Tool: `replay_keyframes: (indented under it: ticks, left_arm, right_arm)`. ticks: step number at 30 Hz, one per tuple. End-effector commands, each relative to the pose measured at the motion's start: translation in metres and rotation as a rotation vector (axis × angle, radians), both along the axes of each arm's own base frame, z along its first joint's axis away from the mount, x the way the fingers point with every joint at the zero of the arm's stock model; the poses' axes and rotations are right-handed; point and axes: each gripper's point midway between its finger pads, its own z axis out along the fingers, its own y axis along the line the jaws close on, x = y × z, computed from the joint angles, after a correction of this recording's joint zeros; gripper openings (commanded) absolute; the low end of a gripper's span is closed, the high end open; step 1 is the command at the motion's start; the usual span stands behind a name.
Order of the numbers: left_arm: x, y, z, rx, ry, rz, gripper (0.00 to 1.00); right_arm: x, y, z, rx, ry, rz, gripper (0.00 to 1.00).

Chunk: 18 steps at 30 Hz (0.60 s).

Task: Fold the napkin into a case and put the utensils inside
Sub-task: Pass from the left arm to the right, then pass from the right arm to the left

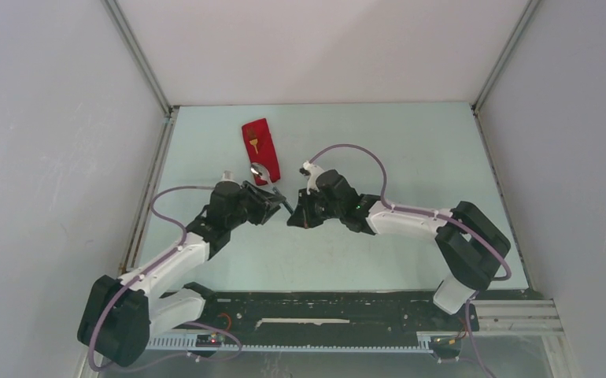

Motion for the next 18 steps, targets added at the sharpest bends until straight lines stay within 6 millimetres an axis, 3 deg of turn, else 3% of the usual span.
replay_keyframes:
  ticks: [1, 4, 7, 12, 18]
  left_arm:
    - [0.028, 0.025, 0.026, 0.007, -0.082, 0.067, 0.45]
    - [0.039, 0.036, 0.040, 0.007, -0.130, 0.086, 0.47]
    - [0.045, 0.034, 0.054, 0.014, -0.181, 0.055, 0.48]
    - [0.046, 0.019, 0.053, -0.014, -0.178, -0.009, 0.48]
    - [0.045, 0.018, 0.044, -0.002, -0.160, -0.005, 0.46]
  right_arm:
    - [-0.004, -0.002, 0.038, 0.086, -0.121, -0.015, 0.00]
    - [-0.008, -0.005, 0.043, 0.098, -0.119, -0.018, 0.00]
    - [-0.009, -0.004, 0.047, 0.108, -0.122, -0.008, 0.00]
    - [-0.009, -0.002, 0.050, 0.121, -0.126, -0.007, 0.00]
    - [-0.011, -0.002, 0.052, 0.122, -0.128, -0.005, 0.00]
